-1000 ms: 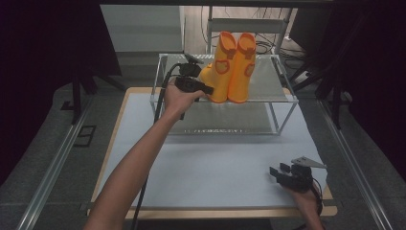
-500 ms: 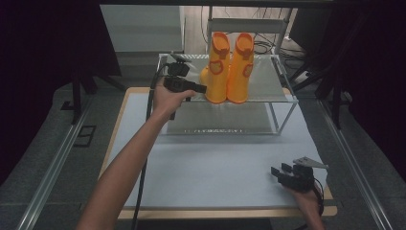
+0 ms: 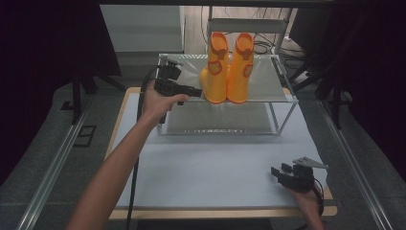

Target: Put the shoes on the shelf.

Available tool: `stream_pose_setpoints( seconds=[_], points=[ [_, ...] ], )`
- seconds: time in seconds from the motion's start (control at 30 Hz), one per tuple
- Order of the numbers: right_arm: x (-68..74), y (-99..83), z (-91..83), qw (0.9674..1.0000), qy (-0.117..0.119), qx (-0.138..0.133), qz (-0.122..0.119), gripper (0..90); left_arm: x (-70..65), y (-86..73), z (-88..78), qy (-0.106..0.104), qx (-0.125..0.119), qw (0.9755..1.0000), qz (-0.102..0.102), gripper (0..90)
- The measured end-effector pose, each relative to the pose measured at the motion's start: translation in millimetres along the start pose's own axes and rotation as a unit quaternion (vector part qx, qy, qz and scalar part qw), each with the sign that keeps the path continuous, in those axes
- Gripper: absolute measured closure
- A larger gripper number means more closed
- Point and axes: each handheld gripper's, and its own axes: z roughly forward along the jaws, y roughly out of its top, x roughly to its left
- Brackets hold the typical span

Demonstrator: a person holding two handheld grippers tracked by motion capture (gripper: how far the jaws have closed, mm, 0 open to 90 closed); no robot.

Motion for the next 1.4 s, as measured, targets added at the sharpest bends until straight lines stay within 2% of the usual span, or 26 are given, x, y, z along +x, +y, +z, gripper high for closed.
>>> stream_pose_setpoints(
  seconds=[0.1, 0.33, 0.47, 0.6, 0.7, 1.1, 1.23, 1.4],
  points=[
    [0.1, 0.0, -0.3, 1.0, 0.0, 0.001, 0.002, 45.4, -2.4, -3.1, -5.7, -0.007, -0.005, 0.9999, 0.007, 54.6],
    [0.6, 0.0, -0.3, 1.0, 0.001, 0.002, 0.0, 45.4, -7.6, -15.5, -20.4, -0.007, -0.006, 0.9997, 0.022, 53.6],
    [1.3, -0.2, -0.1, 1.0, 0.0, 0.0, -0.004, 45.3, -8.4, -27.9, -27.5, -0.011, -0.007, 0.9995, 0.027, 52.3],
    [2.5, 0.2, 0.4, 1.0, 0.002, 0.002, -0.003, 45.3, -12.1, -42.4, -34.5, -0.008, -0.001, 0.999, 0.043, 50.8],
    [2.8, 0.4, 0.7, 1.0, 0.002, 0.002, -0.003, 45.3, -13.1, -53.5, -37.9, -0.007, 0.001, 0.999, 0.044, 50.6],
    [4.3, 1.0, 1.0, 1.0, 0.003, 0.001, -0.008, 45.3, -3.9, -108.0, -47.7, 0.01, -0.012, 0.9993, 0.035, 50.0],
    [4.3, 1.1, 0.9, 1.0, 0.003, 0.002, -0.007, 45.3, 2.8, -128.1, -51.0, 0.005, -0.02, 0.9996, 0.018, 49.8],
    [4.6, 1.0, 1.5, 1.0, 0.003, 0.002, -0.008, 45.3, 13.1, -151.4, -52.0, 0.011, -0.021, 0.9997, 0.004, 49.9]
  ],
)
